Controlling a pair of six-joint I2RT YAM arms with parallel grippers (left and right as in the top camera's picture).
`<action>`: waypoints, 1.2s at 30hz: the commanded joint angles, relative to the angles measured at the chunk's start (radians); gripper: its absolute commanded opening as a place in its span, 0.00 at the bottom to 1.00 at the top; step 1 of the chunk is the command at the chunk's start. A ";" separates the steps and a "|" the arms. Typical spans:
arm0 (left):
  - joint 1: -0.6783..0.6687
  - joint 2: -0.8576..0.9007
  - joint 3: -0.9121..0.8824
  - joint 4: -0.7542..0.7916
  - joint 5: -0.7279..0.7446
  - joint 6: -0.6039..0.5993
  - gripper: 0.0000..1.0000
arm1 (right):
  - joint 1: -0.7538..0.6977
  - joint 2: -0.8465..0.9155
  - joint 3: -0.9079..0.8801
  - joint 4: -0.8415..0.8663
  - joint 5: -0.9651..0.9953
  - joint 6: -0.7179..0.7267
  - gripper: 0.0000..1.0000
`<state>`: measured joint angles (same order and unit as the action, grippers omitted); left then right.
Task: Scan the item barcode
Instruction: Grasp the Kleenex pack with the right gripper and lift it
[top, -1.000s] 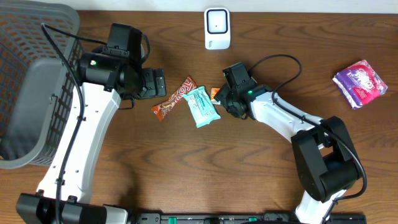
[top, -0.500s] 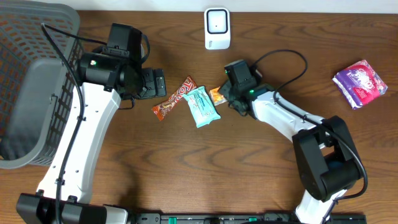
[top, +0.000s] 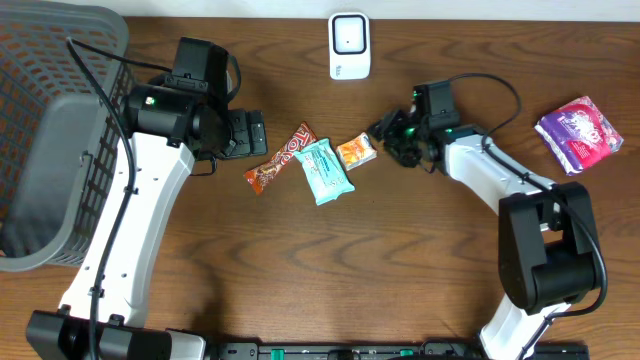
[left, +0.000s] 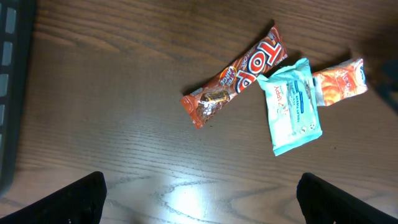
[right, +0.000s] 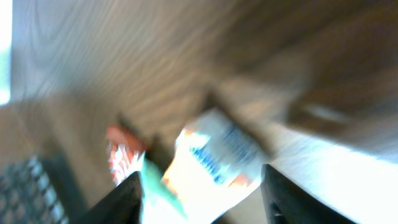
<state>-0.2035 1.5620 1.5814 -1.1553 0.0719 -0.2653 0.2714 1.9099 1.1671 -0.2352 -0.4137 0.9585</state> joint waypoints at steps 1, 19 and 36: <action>0.004 0.002 -0.005 -0.004 -0.010 -0.005 0.98 | 0.045 -0.007 0.002 -0.034 -0.099 -0.002 0.72; 0.004 0.002 -0.005 -0.004 -0.010 -0.005 0.98 | 0.150 0.020 -0.005 -0.053 0.201 0.171 0.52; 0.004 0.002 -0.005 -0.004 -0.009 -0.005 0.98 | 0.109 0.145 -0.005 -0.008 0.243 0.049 0.01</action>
<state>-0.2035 1.5620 1.5814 -1.1553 0.0719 -0.2653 0.3996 1.9961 1.1805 -0.2249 -0.2039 1.0615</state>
